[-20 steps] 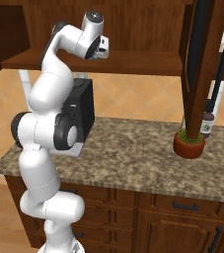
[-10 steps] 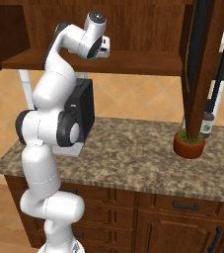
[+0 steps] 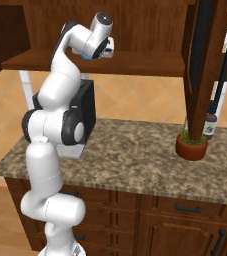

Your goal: Gather all objects into one cabinet and sort the glasses and bowls to opposite sides.

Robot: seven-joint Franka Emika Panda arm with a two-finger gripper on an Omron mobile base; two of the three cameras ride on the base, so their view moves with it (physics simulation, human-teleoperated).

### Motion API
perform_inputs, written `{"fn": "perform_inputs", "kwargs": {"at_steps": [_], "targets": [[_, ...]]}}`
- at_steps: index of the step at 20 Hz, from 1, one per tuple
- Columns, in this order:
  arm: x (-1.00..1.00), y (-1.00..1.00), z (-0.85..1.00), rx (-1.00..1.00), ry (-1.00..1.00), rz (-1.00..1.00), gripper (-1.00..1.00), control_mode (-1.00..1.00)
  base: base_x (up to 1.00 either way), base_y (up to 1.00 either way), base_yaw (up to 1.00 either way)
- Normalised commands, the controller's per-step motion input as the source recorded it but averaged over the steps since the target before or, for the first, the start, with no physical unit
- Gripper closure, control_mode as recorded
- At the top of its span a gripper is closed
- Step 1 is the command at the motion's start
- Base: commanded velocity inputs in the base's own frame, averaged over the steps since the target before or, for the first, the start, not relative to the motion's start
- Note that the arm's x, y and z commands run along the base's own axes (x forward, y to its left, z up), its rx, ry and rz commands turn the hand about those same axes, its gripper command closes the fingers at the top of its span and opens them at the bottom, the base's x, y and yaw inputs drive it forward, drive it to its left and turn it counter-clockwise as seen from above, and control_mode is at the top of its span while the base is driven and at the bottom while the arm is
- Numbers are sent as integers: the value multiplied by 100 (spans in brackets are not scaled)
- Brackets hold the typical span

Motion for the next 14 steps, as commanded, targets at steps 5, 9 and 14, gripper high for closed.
{"fn": "perform_inputs", "kwargs": {"at_steps": [5, 9, 14], "targets": [[18, -5, 0, 0, 0, 7, -100, -100, 0, 0, 0], [21, -9, 2, 0, 0, 5, -100, -100, 0, 0, 0], [19, -8, 1, 0, 0, 0, -100, -100, 0, 0, 0]]}}
